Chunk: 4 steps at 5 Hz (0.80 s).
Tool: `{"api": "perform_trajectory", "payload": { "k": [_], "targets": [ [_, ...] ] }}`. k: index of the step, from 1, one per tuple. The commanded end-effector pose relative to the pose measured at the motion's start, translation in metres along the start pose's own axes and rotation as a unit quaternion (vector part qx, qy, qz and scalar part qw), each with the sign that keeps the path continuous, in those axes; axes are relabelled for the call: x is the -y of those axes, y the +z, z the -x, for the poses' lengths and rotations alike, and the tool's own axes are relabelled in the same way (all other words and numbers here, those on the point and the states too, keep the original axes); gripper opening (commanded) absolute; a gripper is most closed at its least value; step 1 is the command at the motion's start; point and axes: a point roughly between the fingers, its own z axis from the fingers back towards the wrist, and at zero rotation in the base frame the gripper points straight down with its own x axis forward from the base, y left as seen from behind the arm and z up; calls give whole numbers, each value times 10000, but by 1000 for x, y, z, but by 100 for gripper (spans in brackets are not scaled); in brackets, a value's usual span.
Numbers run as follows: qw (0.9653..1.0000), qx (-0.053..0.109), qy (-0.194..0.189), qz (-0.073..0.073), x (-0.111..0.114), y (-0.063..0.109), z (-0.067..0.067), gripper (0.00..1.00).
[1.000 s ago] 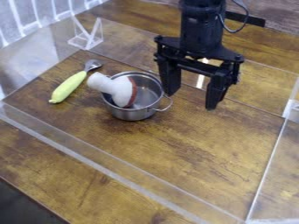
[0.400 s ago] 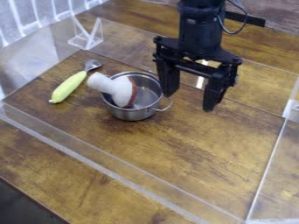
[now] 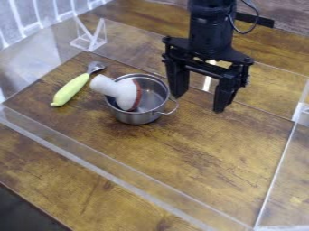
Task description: Put the mushroom in the silver pot
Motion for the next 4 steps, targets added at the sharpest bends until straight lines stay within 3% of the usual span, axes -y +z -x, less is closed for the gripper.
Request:
{"api": "perform_trajectory", "payload": {
  "k": [1, 2, 4],
  "targets": [
    [9998, 167, 85, 12, -11, 4, -2, 100],
    [9990, 116, -430, 37, -13, 5, -6, 100],
    [9996, 207, -176, 101, -22, 16, -4, 100]
  ]
}}
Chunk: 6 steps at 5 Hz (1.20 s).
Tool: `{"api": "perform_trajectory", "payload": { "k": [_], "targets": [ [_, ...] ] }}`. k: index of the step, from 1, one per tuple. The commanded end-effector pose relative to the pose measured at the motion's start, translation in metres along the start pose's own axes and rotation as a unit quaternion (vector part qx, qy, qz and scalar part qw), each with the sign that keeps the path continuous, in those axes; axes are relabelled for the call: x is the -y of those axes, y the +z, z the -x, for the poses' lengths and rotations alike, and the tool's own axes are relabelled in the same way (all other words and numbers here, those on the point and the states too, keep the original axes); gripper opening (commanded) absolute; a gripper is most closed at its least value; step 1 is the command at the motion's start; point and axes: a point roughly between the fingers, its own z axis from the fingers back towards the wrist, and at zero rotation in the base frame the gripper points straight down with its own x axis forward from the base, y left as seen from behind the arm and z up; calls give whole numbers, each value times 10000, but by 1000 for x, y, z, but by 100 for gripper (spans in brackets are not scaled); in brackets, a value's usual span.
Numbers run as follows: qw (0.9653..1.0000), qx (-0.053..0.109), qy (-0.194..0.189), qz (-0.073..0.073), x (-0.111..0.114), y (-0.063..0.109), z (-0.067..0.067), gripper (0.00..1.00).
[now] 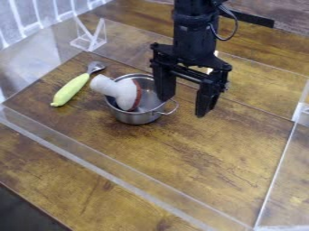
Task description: Put the mushroom in the silver pot
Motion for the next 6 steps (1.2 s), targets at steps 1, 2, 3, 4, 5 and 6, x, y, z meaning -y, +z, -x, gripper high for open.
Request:
{"api": "perform_trajectory", "payload": {
  "k": [1, 2, 3, 4, 5, 6],
  "targets": [
    [9987, 494, 115, 53, -6, 36, -2, 100],
    [9986, 506, 98, 90, -2, 44, -13, 100],
    [9985, 517, 4, 151, 10, 46, -19, 100],
    [9988, 406, -210, 159, 15, 37, -18, 100],
    [9986, 285, -402, 178, 20, 28, -14, 100],
    [9971, 139, -731, 181, 13, 24, -7, 100]
  ]
}}
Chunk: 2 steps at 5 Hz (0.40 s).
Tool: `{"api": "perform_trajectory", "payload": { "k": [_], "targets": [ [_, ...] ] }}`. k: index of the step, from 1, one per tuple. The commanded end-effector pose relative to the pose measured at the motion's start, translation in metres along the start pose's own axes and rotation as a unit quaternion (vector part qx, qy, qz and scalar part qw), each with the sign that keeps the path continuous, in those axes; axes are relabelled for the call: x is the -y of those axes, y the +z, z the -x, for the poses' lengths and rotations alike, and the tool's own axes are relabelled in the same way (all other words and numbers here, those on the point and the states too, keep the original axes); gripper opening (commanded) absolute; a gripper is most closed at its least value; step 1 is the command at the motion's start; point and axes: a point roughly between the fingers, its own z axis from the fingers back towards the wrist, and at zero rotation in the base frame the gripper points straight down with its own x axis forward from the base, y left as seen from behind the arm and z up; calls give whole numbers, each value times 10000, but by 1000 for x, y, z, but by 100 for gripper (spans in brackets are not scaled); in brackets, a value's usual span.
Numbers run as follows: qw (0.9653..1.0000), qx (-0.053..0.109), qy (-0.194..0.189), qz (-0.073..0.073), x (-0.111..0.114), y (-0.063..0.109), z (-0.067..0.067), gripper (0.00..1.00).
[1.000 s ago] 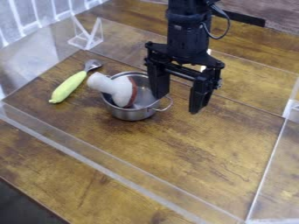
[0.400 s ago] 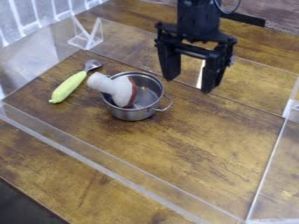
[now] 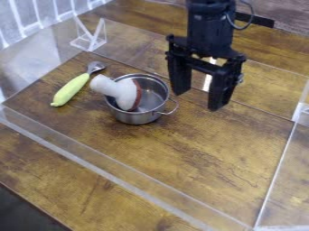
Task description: Put the mushroom in the silver pot
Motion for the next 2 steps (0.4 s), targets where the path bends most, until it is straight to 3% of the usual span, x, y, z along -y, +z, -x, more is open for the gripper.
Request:
{"api": "perform_trajectory", "payload": {
  "k": [1, 2],
  "targets": [
    [9996, 197, -204, -50, -11, 16, 4, 100],
    [9983, 293, 496, -109, -12, 17, 7, 100]
  ]
}}
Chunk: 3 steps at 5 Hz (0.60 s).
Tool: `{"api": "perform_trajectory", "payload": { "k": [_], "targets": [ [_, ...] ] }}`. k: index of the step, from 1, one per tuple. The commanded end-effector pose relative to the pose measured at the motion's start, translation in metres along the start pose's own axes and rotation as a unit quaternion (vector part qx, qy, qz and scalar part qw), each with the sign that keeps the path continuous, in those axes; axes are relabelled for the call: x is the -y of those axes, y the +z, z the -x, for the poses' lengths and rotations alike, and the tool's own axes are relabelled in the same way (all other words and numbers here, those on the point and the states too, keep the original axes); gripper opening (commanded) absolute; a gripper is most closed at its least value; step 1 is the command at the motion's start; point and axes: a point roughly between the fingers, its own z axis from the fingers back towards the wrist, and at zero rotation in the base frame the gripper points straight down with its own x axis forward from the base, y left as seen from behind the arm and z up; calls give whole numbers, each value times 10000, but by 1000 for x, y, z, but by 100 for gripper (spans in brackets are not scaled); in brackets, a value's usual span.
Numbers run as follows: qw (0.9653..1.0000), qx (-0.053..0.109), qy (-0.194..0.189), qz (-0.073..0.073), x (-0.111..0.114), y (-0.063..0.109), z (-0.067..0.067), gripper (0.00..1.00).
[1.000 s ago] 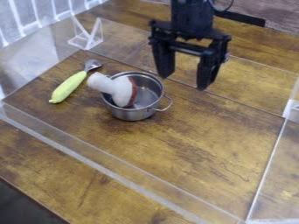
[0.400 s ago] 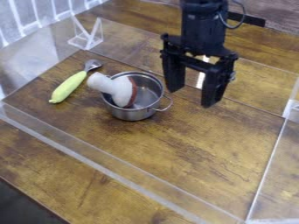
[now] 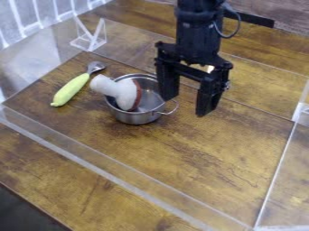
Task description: Put the mushroom in the silver pot
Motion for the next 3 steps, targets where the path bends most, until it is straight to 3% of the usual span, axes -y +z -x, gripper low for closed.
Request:
{"api": "perform_trajectory", "payload": {
  "k": [1, 2, 3],
  "targets": [
    [9980, 483, 407, -10, 5, 30, 0, 100],
    [9965, 535, 645, 8, 10, 33, -1, 100],
    [9981, 555, 275, 13, 13, 29, -4, 100]
  ]
}}
